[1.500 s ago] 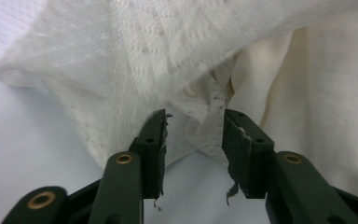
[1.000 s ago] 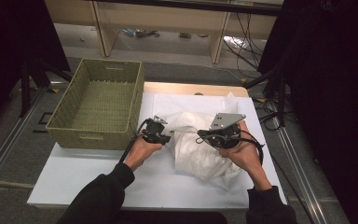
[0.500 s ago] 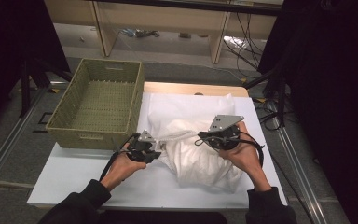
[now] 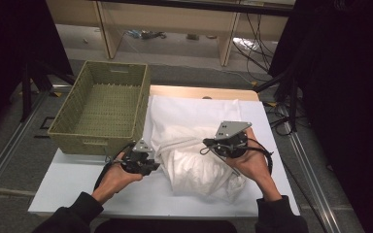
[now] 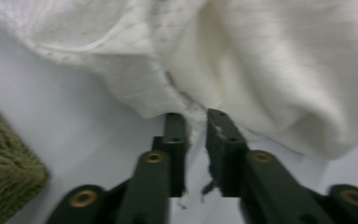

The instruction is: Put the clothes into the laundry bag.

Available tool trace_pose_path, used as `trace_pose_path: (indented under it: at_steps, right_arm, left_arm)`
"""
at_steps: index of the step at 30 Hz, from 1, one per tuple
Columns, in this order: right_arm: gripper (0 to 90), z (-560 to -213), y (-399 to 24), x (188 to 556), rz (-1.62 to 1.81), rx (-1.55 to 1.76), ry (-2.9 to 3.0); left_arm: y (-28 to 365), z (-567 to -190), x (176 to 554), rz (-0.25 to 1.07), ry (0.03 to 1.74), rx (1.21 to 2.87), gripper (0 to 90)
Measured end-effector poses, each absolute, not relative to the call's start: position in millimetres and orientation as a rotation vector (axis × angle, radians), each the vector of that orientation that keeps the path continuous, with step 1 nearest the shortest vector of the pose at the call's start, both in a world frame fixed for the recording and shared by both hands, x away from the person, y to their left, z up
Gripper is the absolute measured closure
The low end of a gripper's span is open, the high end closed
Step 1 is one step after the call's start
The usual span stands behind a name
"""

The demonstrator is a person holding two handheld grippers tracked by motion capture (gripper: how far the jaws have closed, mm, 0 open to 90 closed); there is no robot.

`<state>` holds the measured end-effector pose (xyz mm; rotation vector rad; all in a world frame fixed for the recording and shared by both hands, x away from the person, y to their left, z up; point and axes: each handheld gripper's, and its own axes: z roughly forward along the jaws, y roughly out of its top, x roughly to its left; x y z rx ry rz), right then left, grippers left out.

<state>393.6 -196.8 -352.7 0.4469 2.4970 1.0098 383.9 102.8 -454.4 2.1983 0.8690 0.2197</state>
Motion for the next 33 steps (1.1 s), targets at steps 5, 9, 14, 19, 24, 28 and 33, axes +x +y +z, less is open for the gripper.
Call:
trace_pose_path:
  at_steps: [5,9,14,19,24,28,33]
  right_arm:
    - [90.0,-349,-199,393,1.019,0.445,2.487]
    - [90.0,-349,-198,392,1.015,0.445,2.487]
    - [90.0,-347,-198,391,1.017,0.444,2.489]
    - [90.0,-347,-199,390,1.019,0.476,2.497]
    - [90.0,-343,-199,387,1.078,0.457,2.512]
    - [90.0,-334,-198,384,1.108,0.4,2.499]
    - [90.0,-339,-204,386,1.086,0.454,2.504]
  left_arm:
    - [91,-435,359,0.195,0.811,2.218,45.8]
    - [66,-439,347,0.096,0.745,2.257,37.1]
    - [36,-456,357,0.095,0.746,2.331,24.2]
    - [6,-462,374,0.179,0.815,2.216,56.6]
    - [11,-433,385,0.24,0.895,2.003,75.7]
    - [6,-422,401,0.286,0.952,1.911,75.2]
    - [6,-452,441,0.326,1.083,1.936,68.4]
